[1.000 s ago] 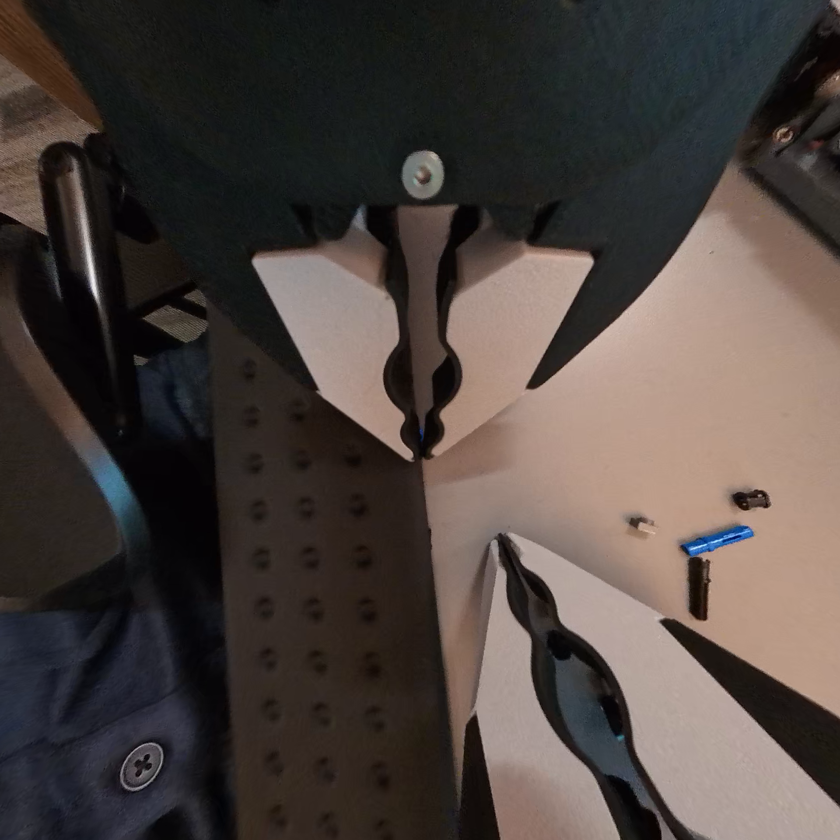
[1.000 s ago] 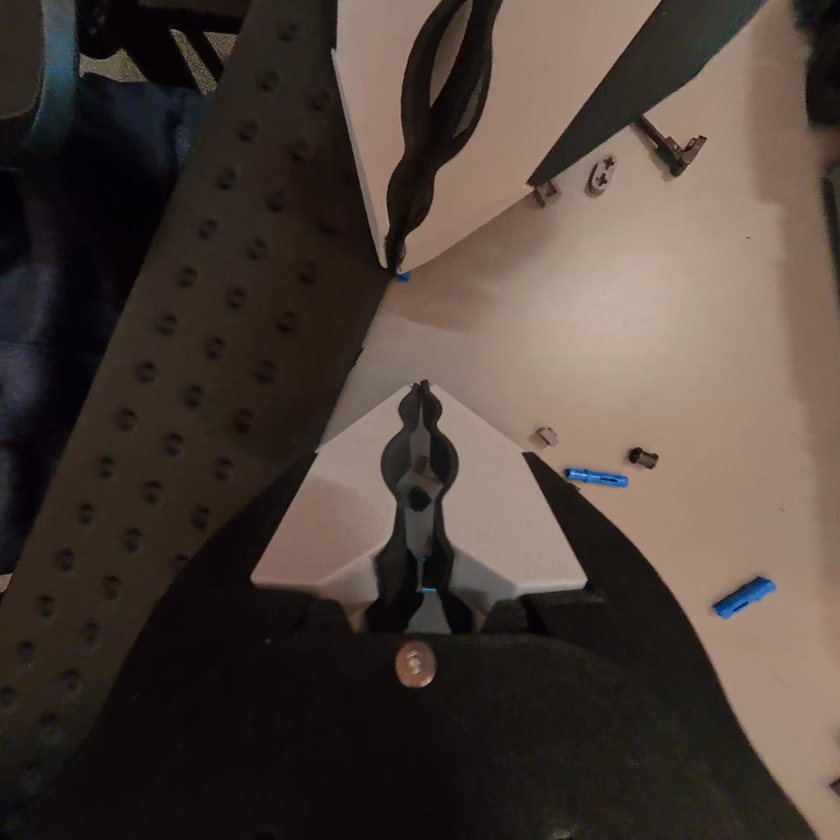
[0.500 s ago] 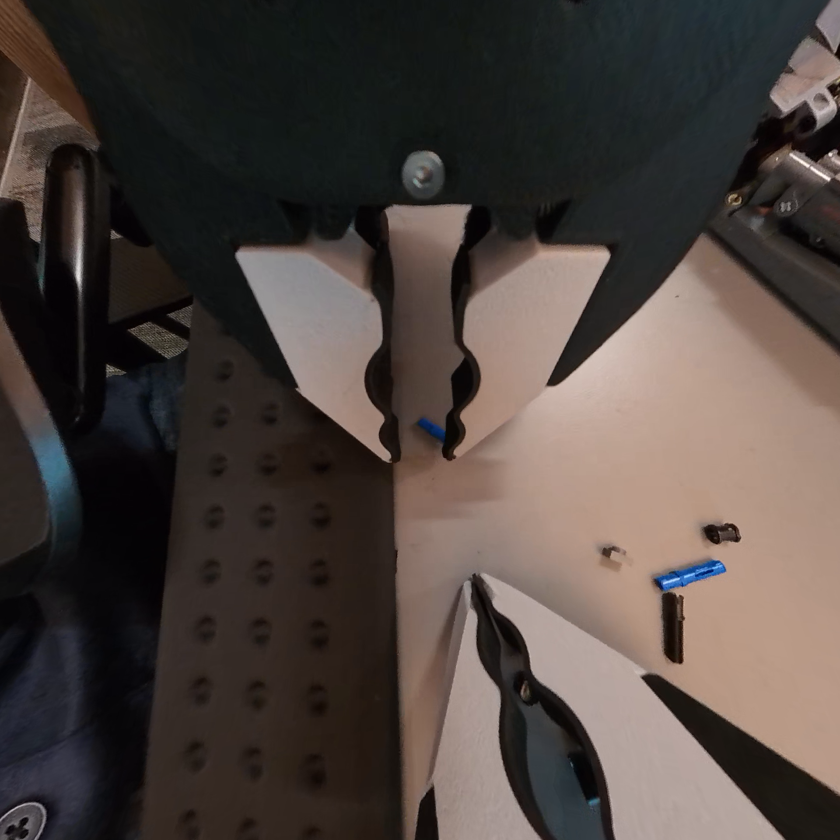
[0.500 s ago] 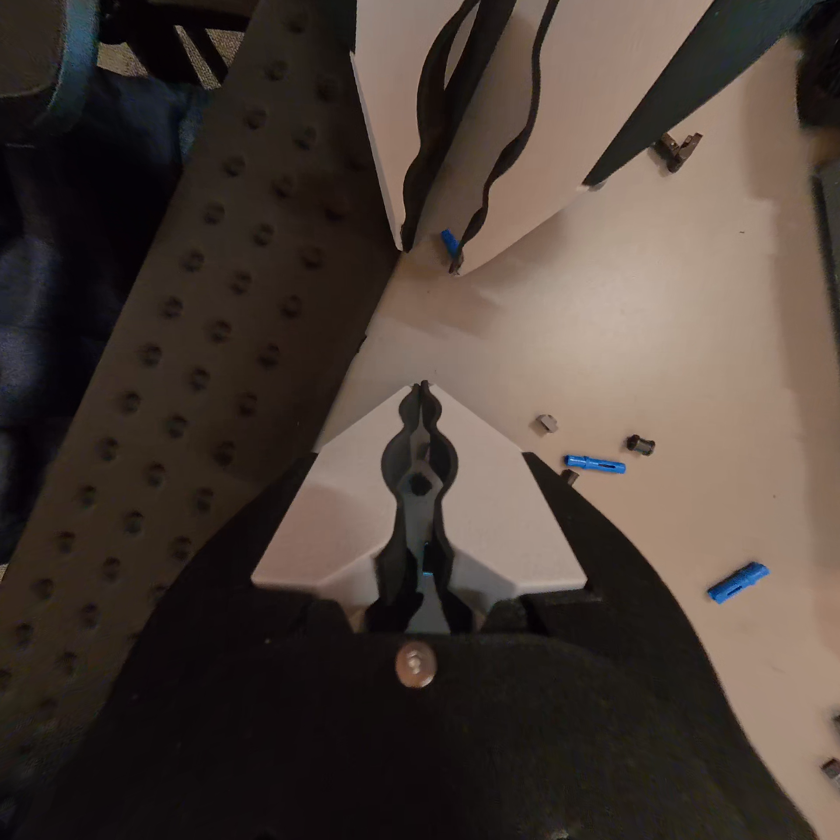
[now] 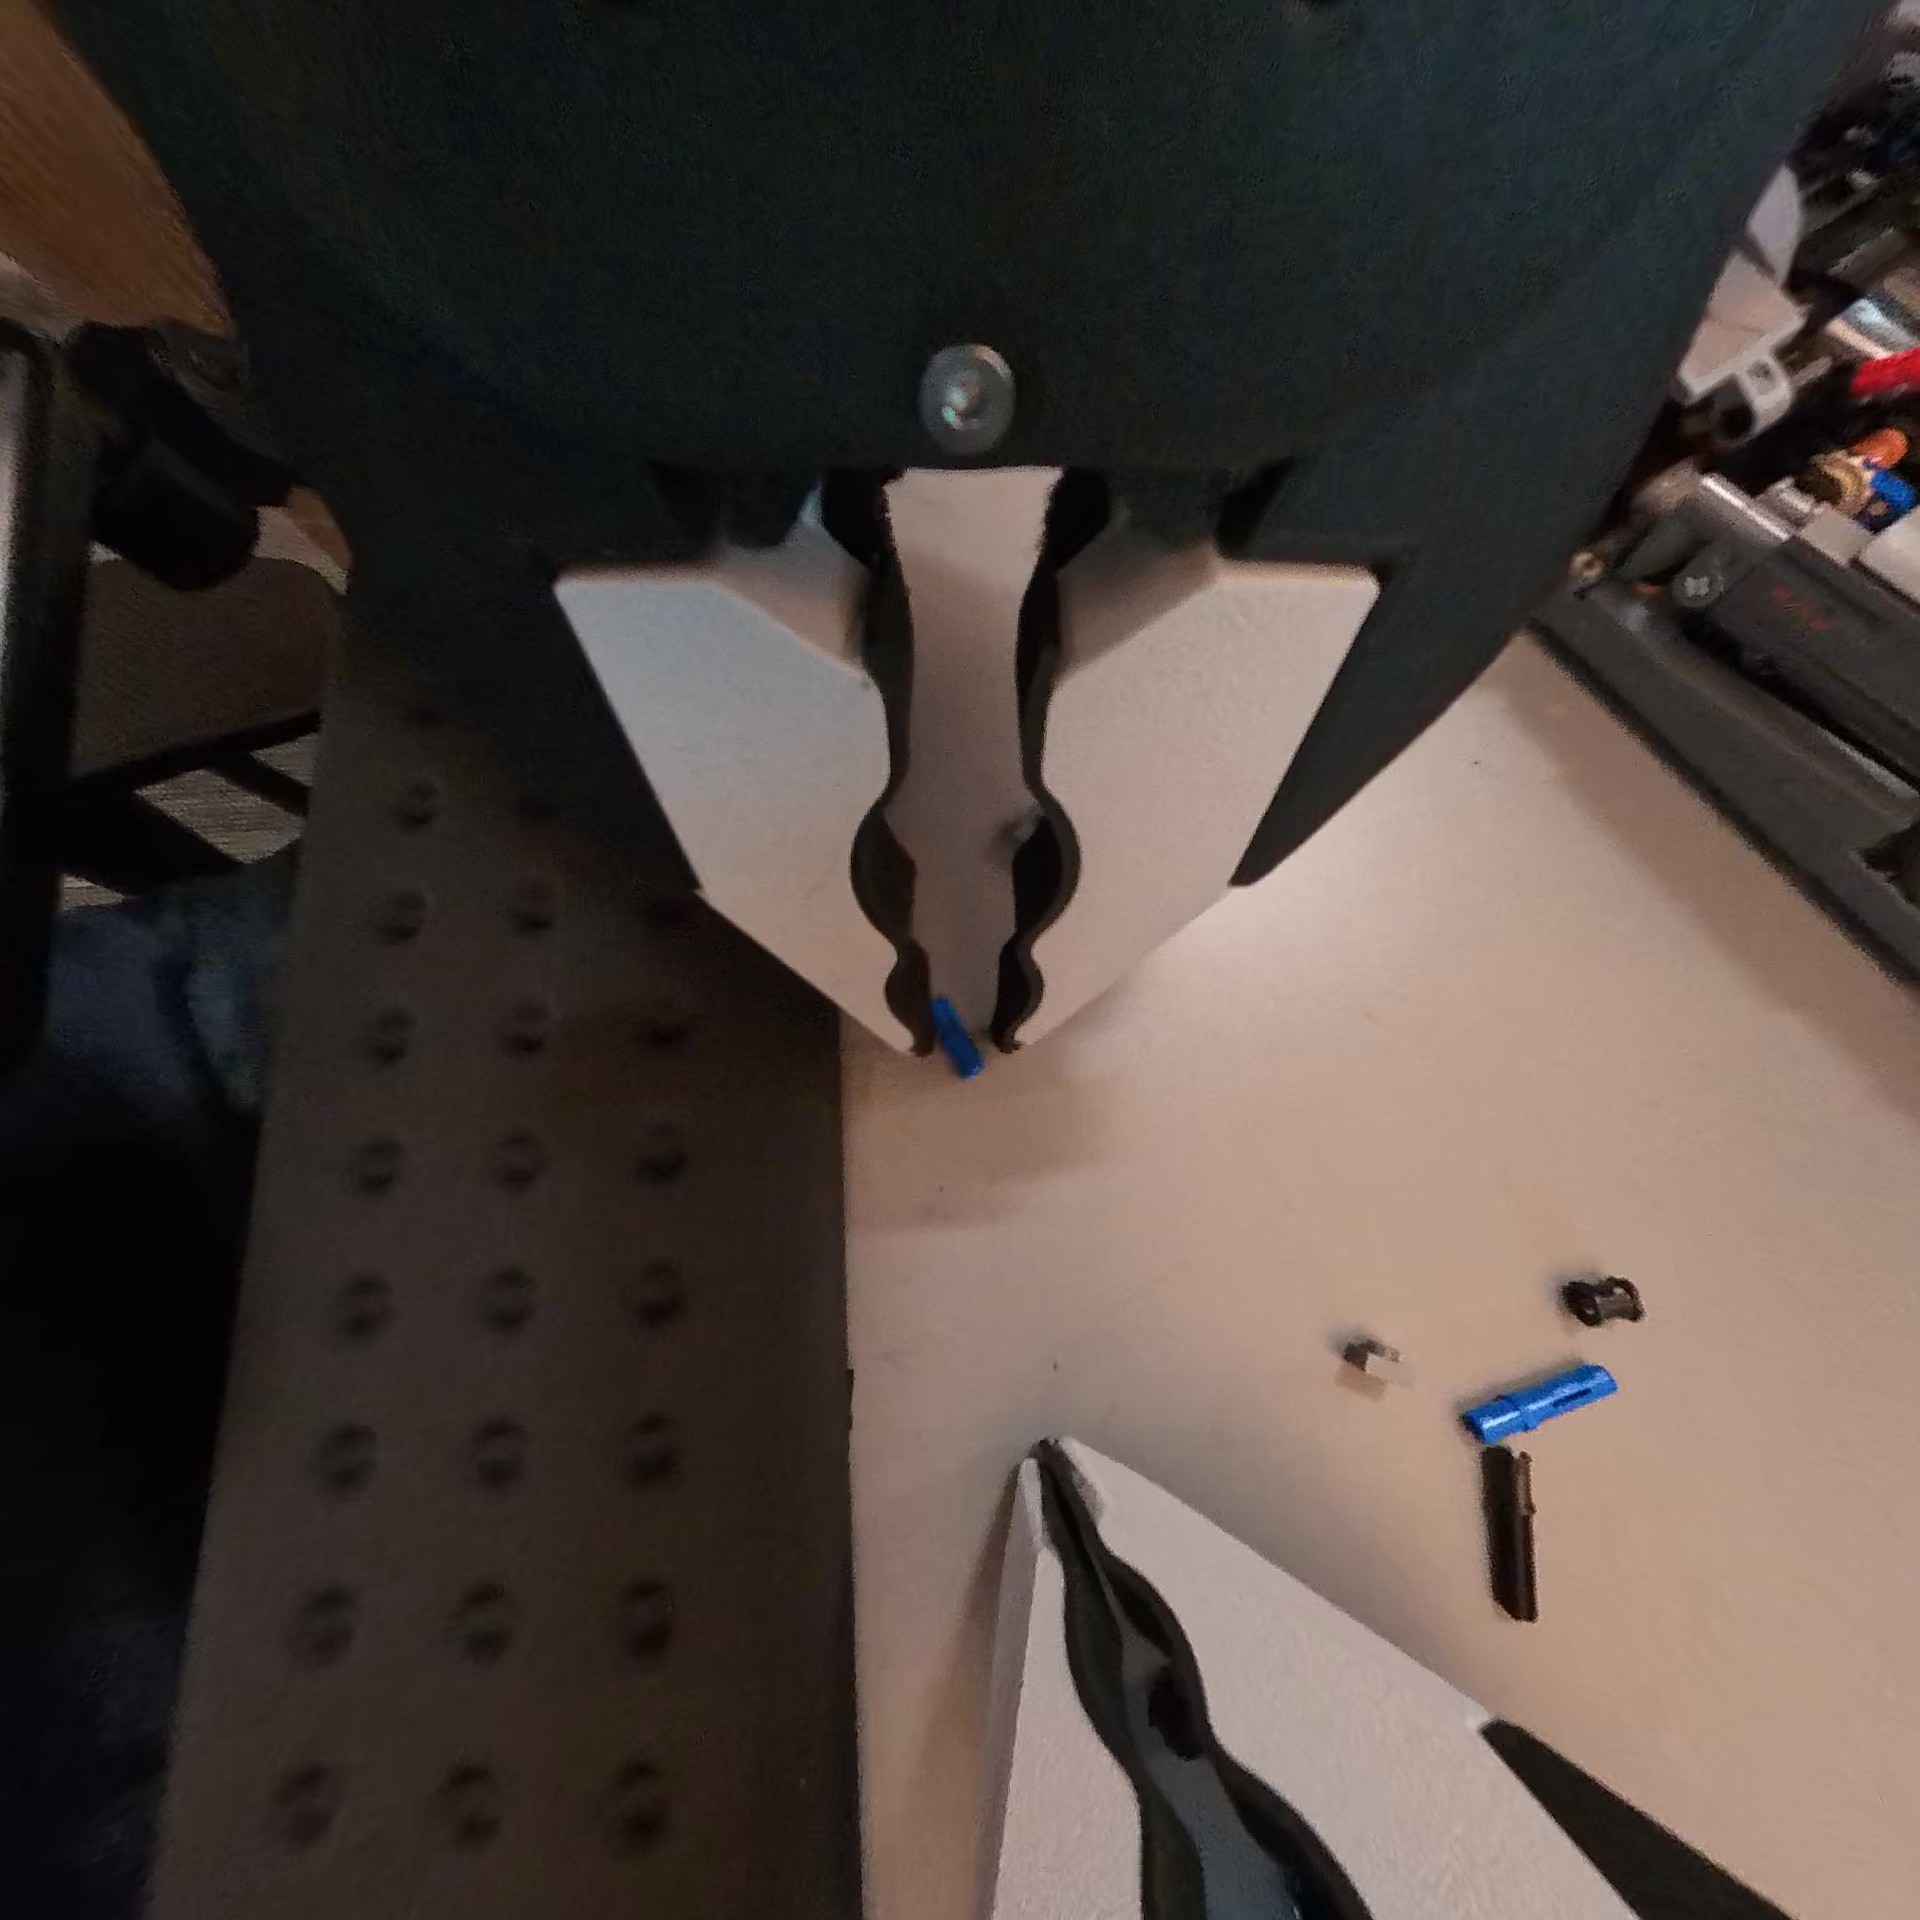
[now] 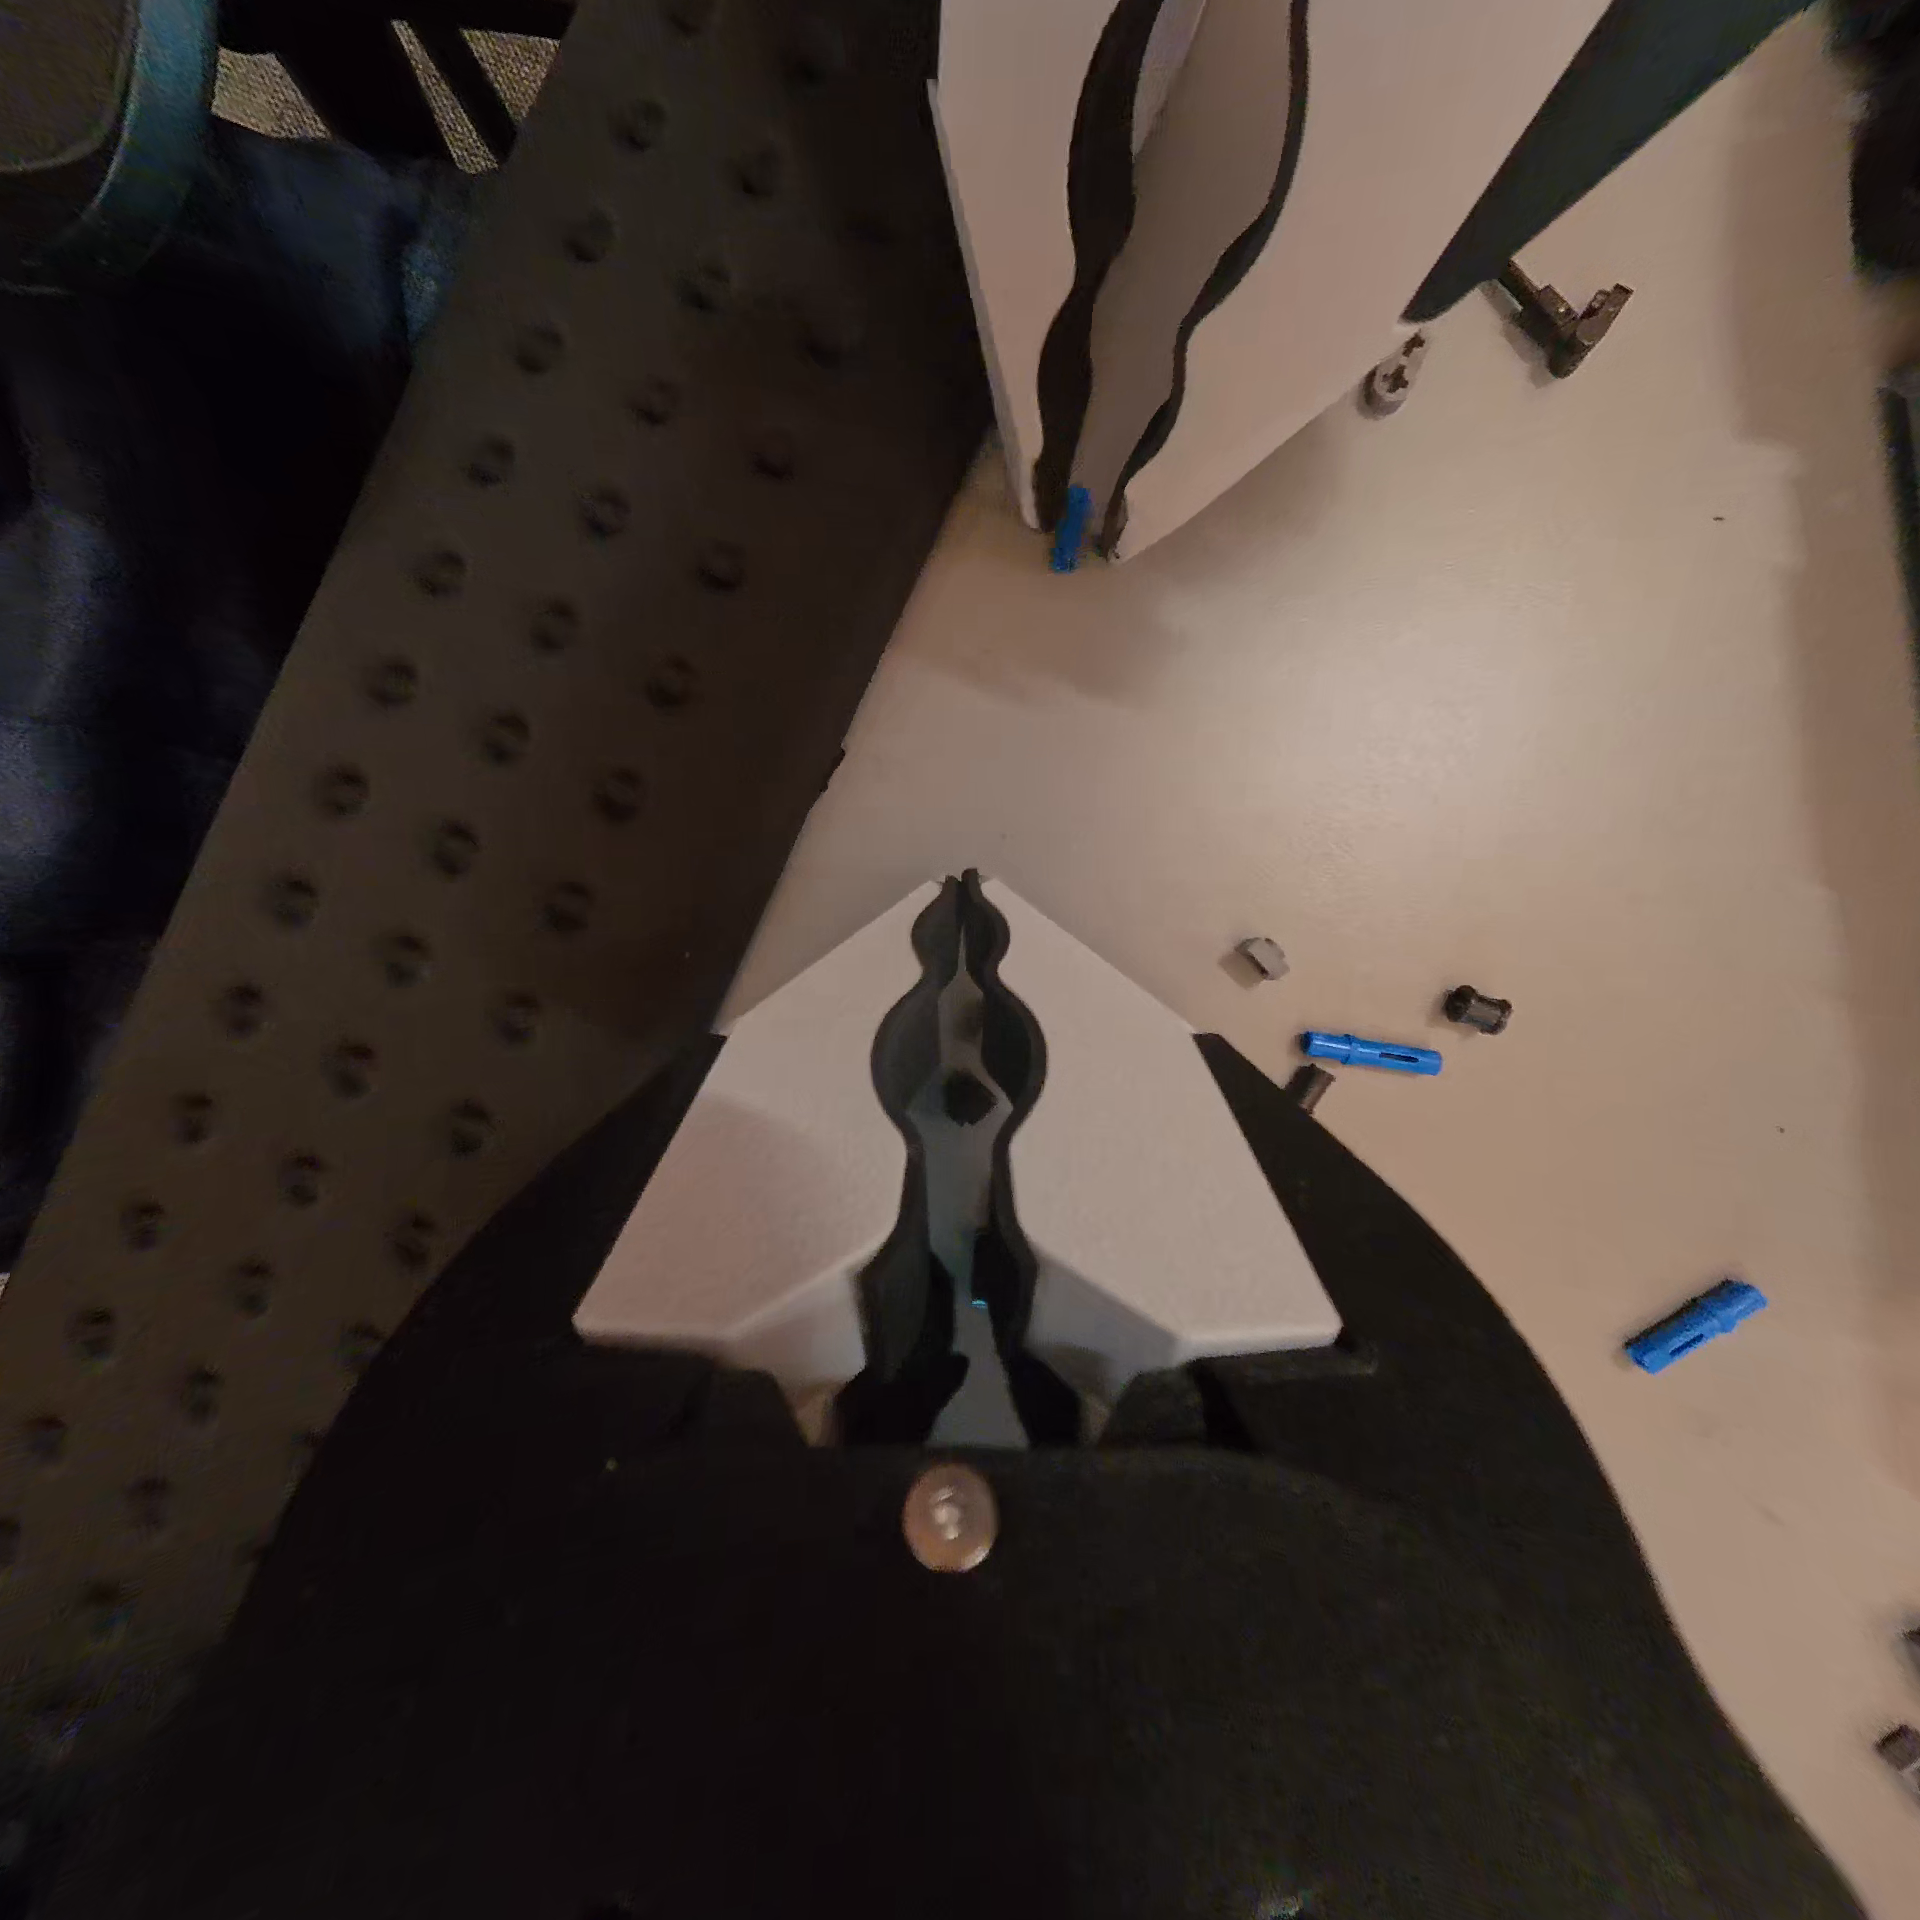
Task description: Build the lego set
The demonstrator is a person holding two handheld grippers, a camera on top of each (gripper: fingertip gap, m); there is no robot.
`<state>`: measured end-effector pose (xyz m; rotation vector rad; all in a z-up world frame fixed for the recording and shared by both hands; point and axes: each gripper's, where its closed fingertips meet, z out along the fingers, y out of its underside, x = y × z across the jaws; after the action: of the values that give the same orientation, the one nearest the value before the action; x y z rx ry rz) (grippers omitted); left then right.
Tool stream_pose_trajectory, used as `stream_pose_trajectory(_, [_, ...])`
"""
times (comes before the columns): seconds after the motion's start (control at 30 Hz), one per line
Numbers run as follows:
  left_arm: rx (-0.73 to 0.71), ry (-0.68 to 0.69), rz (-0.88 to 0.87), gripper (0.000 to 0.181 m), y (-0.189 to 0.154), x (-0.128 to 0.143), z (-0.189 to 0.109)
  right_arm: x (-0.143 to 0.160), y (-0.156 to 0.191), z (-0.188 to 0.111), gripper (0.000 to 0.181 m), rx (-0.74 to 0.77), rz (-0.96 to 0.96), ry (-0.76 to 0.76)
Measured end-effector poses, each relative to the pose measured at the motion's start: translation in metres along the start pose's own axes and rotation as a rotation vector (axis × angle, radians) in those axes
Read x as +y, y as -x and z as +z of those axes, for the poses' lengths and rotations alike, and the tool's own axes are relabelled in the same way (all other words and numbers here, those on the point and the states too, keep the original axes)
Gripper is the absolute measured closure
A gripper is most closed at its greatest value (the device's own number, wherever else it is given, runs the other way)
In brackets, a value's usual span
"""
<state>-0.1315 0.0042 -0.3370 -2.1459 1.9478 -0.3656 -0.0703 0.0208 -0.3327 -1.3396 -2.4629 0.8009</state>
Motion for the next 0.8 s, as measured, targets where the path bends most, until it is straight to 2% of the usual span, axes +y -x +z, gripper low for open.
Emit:
stream_pose_trajectory(0.03, [-0.011,0.000,0.010,0.174,0.001,0.000,0.000,0.000,0.000,0.000,0.181,0.000,0.000,0.000])
stream_pose_trajectory(0.23, [-0.009,-0.033,0.000,0.177,0.001,-0.008,0.003,0.003,-0.001,-0.004,0.181,0.006,0.002,-0.001])
stream_pose_trajectory(0.47, [-0.012,-0.054,-0.006,0.166,-0.001,-0.016,0.005,0.007,-0.001,-0.007,0.181,0.021,-0.002,0.009])
stream_pose_trajectory(0.63, [-0.064,-0.039,0.012,0.181,0.005,-0.016,0.006,0.007,-0.001,-0.009,0.181,0.031,-0.004,0.011])
stream_pose_trajectory(0.8, [-0.063,-0.038,0.016,0.181,0.005,-0.017,0.006,0.008,-0.002,-0.012,0.181,0.041,0.000,0.007])
